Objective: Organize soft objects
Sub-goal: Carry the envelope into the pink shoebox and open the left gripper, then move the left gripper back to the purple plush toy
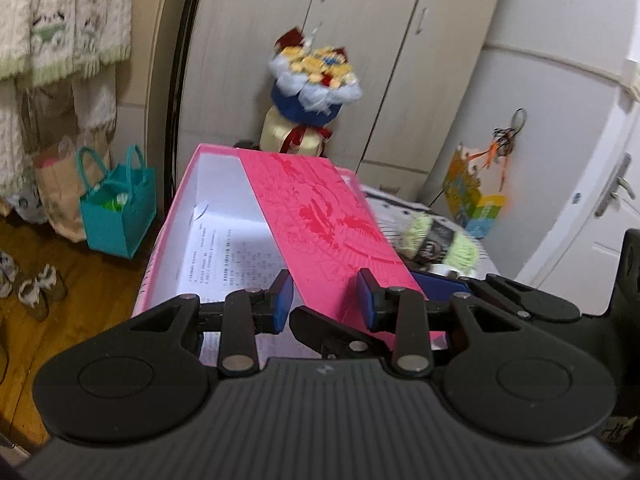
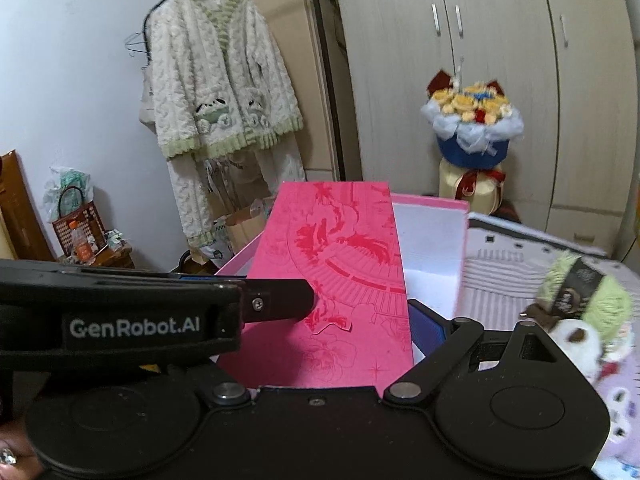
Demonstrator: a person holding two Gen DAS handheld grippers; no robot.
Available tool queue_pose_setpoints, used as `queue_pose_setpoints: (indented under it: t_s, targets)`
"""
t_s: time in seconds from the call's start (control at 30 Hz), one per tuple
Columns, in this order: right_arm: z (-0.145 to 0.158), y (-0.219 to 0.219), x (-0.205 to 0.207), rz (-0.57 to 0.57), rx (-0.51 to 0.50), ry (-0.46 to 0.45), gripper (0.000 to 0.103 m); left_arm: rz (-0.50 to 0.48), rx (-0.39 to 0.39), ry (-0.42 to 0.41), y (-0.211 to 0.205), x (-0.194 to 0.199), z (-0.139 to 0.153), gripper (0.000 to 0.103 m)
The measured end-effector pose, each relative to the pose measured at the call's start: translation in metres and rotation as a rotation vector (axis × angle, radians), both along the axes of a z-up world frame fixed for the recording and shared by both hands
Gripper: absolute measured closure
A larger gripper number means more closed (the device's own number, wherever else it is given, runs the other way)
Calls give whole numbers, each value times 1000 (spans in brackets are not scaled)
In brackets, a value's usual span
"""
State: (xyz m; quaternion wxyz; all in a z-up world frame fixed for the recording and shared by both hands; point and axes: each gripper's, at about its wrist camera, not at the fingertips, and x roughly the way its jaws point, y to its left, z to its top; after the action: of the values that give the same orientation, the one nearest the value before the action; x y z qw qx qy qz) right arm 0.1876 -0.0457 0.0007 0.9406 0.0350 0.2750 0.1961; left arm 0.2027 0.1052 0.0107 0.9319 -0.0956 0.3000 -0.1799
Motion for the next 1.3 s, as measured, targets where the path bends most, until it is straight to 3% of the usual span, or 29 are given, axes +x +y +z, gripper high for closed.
queue_pose_setpoints:
  t_s: [0.13,0.37,0.7,0.77,0.9,1.3]
  targets:
    - [-12,6,36,-11,35,68,9,0,11,64,8,39,-8,71]
    - [-25,15,82,-29,-1,201,9,0,10,177,13,88,-23,71]
    - [-26,27,106,-20,-90,307,7,-5,-10,260,16,111,-32,71]
    - [-27,26,106,-10,-95,307,6,7,-6,257,17,110,-32,68]
    - [-24,22,103,-3,-89,297,4,77,72,180,15,98,-27,50]
    - [2,15,63,31,-97,213,4,31,116,65,22,48,9,40]
